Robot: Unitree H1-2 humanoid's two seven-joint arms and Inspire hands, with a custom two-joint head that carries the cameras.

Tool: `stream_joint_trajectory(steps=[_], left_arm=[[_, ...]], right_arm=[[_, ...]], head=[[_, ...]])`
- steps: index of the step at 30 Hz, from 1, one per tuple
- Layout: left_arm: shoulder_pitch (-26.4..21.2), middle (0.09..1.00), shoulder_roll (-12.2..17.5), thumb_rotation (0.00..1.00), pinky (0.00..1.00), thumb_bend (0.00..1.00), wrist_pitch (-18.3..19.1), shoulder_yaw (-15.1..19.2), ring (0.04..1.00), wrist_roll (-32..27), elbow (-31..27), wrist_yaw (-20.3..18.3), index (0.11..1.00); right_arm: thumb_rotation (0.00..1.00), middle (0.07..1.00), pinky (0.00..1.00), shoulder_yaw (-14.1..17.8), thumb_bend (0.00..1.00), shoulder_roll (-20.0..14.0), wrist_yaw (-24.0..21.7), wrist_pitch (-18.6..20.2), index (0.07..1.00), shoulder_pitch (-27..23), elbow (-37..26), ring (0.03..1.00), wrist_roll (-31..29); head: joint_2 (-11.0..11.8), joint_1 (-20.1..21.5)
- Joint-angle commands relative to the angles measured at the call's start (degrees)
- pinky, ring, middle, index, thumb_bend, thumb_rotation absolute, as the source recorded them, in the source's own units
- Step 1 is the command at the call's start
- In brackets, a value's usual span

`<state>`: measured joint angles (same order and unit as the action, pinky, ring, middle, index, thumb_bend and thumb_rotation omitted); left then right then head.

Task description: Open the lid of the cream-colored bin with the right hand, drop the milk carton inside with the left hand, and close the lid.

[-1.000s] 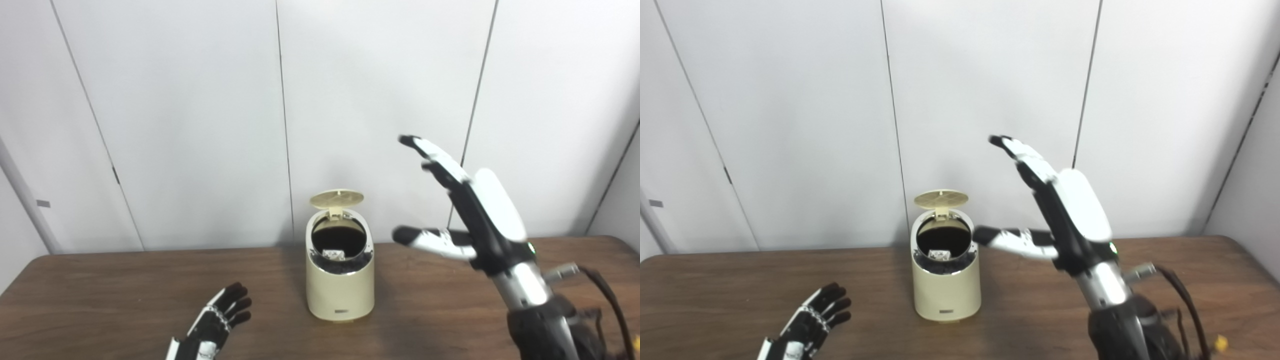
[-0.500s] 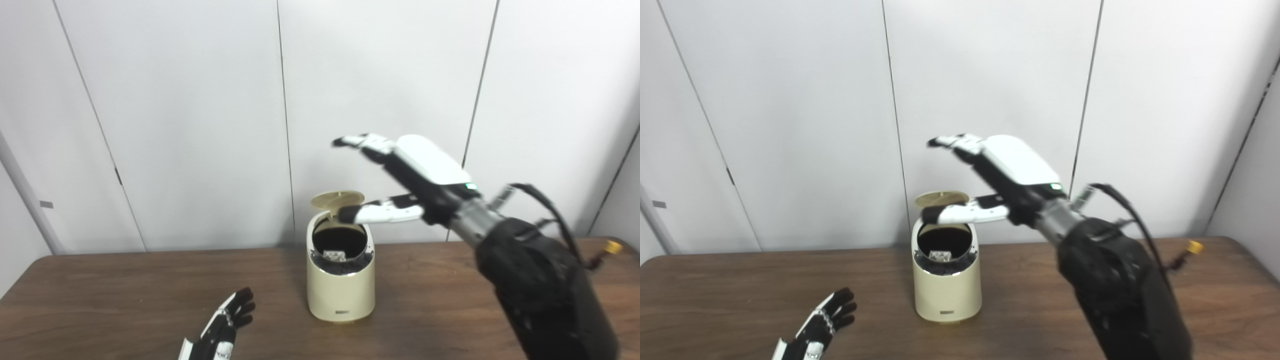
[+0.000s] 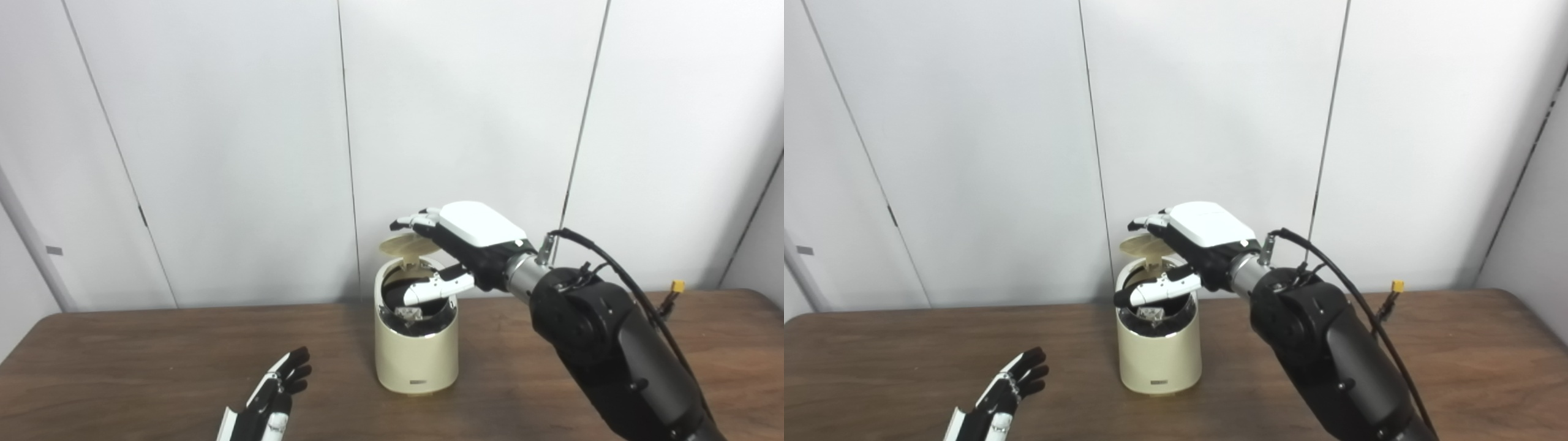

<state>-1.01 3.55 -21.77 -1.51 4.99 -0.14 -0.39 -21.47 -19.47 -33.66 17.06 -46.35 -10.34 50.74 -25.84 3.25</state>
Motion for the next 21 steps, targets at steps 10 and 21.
stream_joint_trajectory(steps=[10, 21], left_arm=[[2.7, 0.873, -0.6, 0.96, 0.83, 0.49, 0.2, -0.2, 0.844, 1.1, -0.7, 0.6, 0.895], [3.1, 0.868, -0.7, 0.94, 0.81, 0.48, 0.2, 0.2, 0.830, 0.6, -1.7, 0.3, 0.887]], right_arm=[[0.93, 0.938, 0.88, 0.2, 0.80, -0.2, -2.7, 0.5, 0.897, -2.6, -1.9, 0.978, 5.1], [0.94, 0.927, 0.90, 1.9, 0.82, 0.7, -5.2, 1.2, 0.889, 1.6, -9.1, 0.973, 4.1]], head=[[-0.5, 0.2], [-1.4, 0.3]])
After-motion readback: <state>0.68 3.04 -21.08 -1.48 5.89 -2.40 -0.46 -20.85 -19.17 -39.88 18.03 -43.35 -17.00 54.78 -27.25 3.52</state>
